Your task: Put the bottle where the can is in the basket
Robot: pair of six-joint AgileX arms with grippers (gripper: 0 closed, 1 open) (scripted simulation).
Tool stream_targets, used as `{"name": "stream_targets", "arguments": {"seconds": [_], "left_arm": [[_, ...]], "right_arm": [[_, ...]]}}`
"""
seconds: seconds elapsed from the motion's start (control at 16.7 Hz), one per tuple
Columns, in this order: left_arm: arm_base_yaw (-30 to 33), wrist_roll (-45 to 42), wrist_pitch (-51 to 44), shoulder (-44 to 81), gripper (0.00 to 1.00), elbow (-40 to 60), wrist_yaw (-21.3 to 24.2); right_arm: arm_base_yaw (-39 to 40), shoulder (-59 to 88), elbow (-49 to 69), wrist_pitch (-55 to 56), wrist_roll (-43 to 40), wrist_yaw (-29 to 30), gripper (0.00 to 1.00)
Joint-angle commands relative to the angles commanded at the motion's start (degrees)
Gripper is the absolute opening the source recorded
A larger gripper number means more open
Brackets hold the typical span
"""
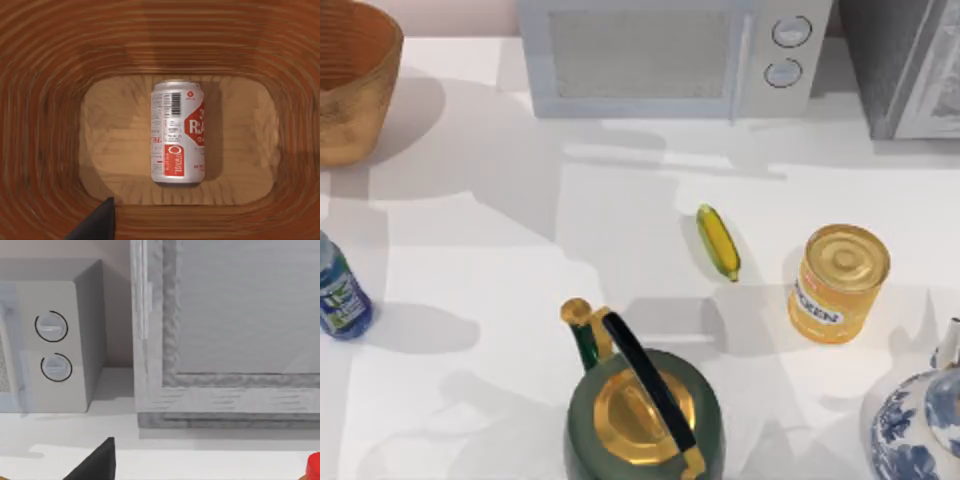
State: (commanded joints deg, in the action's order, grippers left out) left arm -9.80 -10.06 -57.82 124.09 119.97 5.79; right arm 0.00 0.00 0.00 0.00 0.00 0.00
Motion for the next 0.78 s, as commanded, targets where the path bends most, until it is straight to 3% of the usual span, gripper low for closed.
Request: {"name": "stream_targets", "arguments": {"seconds": [0.36, 0.78], "left_arm": [[-1.4, -1.8, -9.0, 19.7, 1.0, 18.8, 1.2], [-1.7, -2.1, -10.6, 23.0, 1.0, 21.9, 1.3]], "right_arm": [[0.0, 0.0, 0.0, 0.0, 0.0, 0.0, 1.0], [0.0, 0.0, 0.0, 0.0, 0.0, 0.0, 1.0]]}}
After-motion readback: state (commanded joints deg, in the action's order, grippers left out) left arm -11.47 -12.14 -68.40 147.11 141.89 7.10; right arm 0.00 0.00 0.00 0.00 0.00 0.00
